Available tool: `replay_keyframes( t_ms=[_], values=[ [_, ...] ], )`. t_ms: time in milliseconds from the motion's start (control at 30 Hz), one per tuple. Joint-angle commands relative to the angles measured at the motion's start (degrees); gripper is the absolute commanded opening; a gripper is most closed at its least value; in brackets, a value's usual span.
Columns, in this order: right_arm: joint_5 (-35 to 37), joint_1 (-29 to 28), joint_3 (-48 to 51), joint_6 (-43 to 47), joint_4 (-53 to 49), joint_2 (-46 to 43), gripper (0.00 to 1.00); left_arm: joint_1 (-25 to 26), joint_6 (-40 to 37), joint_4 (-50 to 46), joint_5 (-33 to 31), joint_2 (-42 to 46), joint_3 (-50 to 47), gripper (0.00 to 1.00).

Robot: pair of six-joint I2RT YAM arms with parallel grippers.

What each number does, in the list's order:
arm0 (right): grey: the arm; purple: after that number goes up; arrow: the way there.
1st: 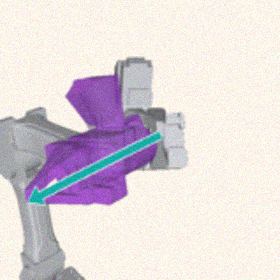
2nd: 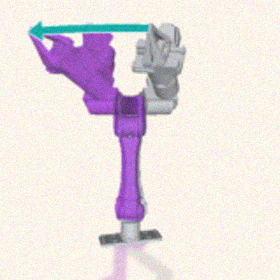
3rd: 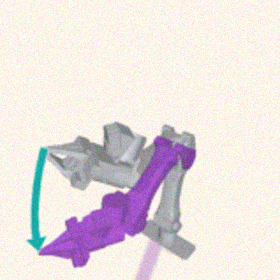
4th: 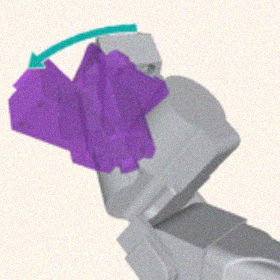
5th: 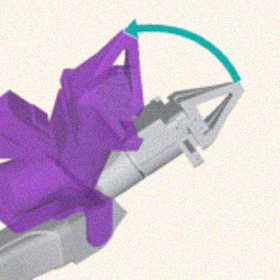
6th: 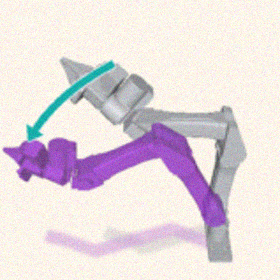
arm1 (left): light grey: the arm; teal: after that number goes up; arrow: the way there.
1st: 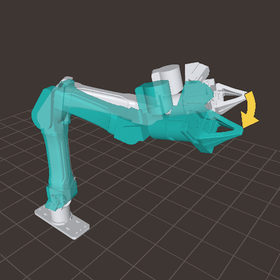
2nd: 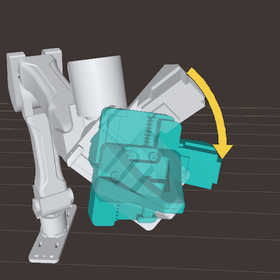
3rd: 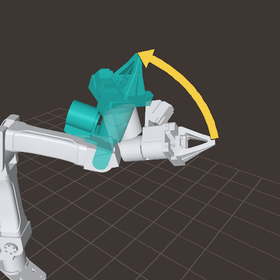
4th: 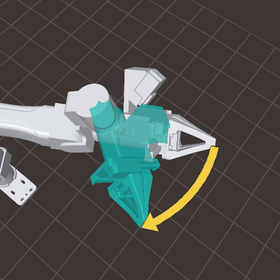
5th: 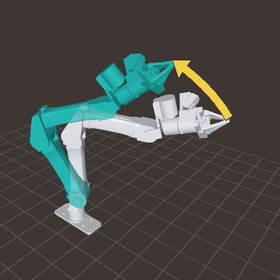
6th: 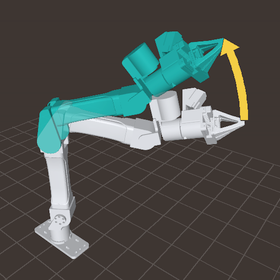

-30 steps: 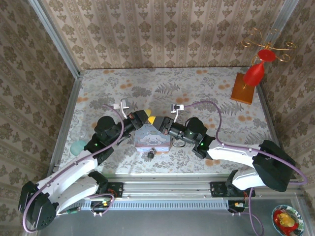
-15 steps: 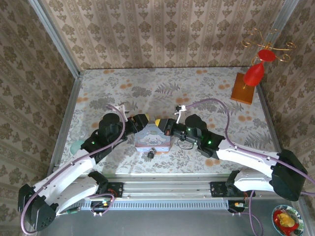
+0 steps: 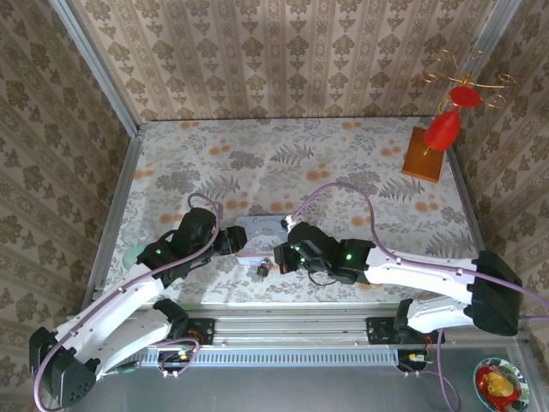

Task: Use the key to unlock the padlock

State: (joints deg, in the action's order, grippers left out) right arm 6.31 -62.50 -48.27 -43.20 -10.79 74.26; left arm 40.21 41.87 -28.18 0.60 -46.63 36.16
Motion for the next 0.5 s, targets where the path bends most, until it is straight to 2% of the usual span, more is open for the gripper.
replay_keyframes(
  t_ms=[0,267,467],
  values=[
    [1.4,-1.5,-0.4,1.7,-2.5,3.2,0.0,1.1,-2.6,-3.2,-0.4,2.3,-2.0,0.67],
    [0.6,-2.2,-1.3,2.2,-1.2,10.6,0.0,6.3,-2.2,-3.5,-2.5,4.3,-5.5,0.69],
    [1.5,-2.1,-2.6,3.1,-0.8,13.3,0.0,8.0,-1.1,-0.5,-2.5,4.9,-8.8,0.69]
  ],
)
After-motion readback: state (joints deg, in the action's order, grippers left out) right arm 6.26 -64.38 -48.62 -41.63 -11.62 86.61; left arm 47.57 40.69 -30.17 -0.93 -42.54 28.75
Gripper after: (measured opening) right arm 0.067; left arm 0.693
